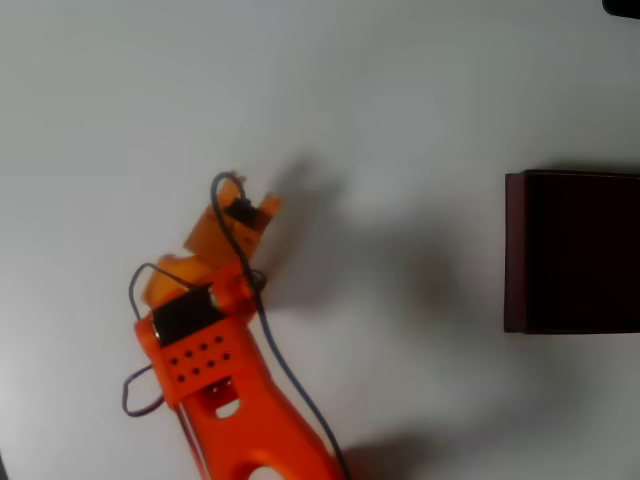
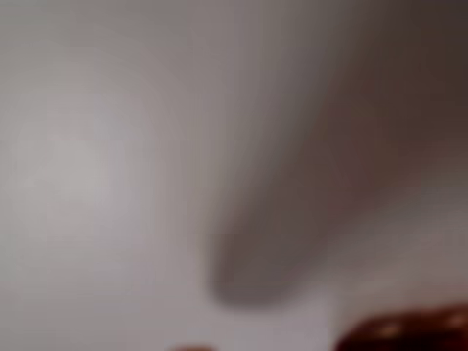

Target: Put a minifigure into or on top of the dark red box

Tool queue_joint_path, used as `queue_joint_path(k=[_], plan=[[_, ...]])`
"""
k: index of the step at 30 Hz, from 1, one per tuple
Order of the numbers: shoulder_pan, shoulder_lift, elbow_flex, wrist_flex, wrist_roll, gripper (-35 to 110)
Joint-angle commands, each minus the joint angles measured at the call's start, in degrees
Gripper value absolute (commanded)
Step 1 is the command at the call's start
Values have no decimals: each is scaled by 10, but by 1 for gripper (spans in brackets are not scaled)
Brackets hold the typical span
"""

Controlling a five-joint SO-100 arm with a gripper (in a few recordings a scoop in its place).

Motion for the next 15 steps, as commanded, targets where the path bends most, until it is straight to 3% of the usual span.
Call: queue_joint_path(k=[1, 15], plan=[[-11, 8, -5, 6, 5, 23], [-17, 45, 38, 7, -6, 22]])
